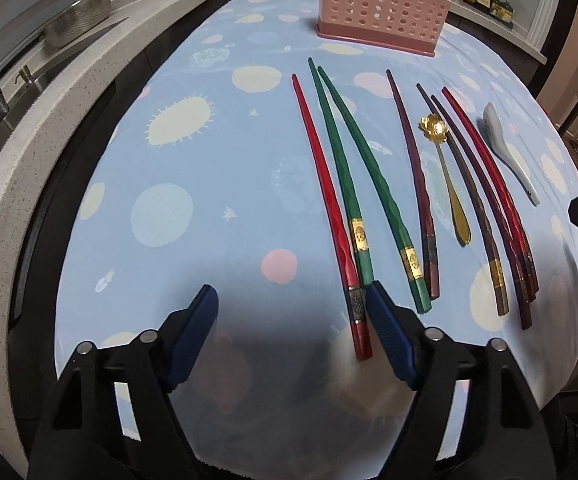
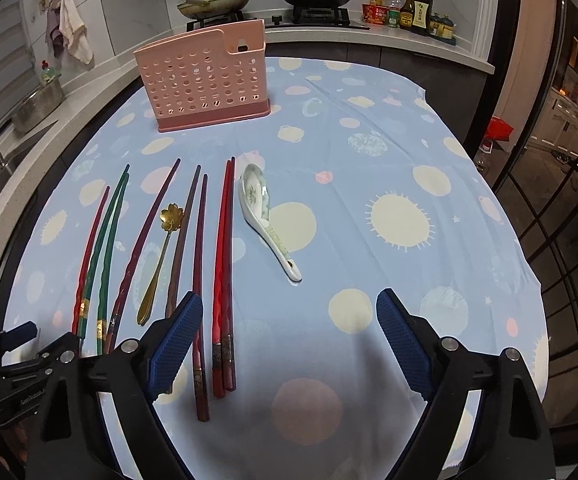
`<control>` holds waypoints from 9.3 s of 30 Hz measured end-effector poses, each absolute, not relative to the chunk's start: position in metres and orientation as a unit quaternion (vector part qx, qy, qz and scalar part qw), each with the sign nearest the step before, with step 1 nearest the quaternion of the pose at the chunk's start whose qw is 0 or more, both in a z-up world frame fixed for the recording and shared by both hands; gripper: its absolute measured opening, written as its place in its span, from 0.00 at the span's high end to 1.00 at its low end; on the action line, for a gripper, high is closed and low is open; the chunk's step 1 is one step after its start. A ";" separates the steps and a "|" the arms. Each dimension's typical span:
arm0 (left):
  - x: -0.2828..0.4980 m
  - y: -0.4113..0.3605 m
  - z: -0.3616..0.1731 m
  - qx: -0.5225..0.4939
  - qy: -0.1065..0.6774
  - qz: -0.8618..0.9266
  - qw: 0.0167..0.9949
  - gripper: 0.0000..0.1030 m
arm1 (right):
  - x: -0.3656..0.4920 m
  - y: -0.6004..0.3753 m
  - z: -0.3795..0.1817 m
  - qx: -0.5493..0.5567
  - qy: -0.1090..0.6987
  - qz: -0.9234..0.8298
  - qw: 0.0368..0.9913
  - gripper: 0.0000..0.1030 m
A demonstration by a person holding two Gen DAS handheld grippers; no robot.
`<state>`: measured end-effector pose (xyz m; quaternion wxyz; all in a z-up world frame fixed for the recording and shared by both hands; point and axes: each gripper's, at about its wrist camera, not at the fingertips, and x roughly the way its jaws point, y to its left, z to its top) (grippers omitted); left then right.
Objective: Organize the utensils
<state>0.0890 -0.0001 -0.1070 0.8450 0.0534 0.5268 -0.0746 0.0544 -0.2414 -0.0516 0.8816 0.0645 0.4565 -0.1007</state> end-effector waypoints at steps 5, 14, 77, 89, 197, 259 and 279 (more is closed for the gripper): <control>0.084 -0.001 -0.108 0.059 0.527 -0.083 0.844 0.39 | 0.061 -0.237 -0.055 0.062 0.463 -0.097 0.879 0.20; 0.088 0.005 -0.104 0.047 0.521 -0.099 0.847 0.83 | 0.076 -0.239 -0.057 0.072 0.467 -0.088 0.877 0.33; 0.111 0.012 -0.075 0.011 0.498 -0.106 0.861 0.93 | 0.106 -0.282 -0.089 0.177 0.487 -0.031 0.855 0.77; 0.113 0.009 -0.082 0.014 0.507 -0.105 0.855 0.93 | 0.098 -0.266 -0.097 0.172 0.502 -0.011 0.848 0.80; 0.381 -0.060 0.123 -0.049 0.273 -0.147 0.949 0.68 | 0.356 -0.293 0.059 0.135 0.343 0.006 0.929 0.76; 0.103 -0.005 -0.083 0.006 0.463 -0.111 0.880 0.54 | 0.049 -0.226 -0.090 0.080 0.500 -0.010 0.863 0.73; 0.102 -0.013 -0.091 0.017 0.471 -0.124 0.873 0.55 | 0.051 -0.232 -0.095 0.080 0.505 -0.019 0.859 0.88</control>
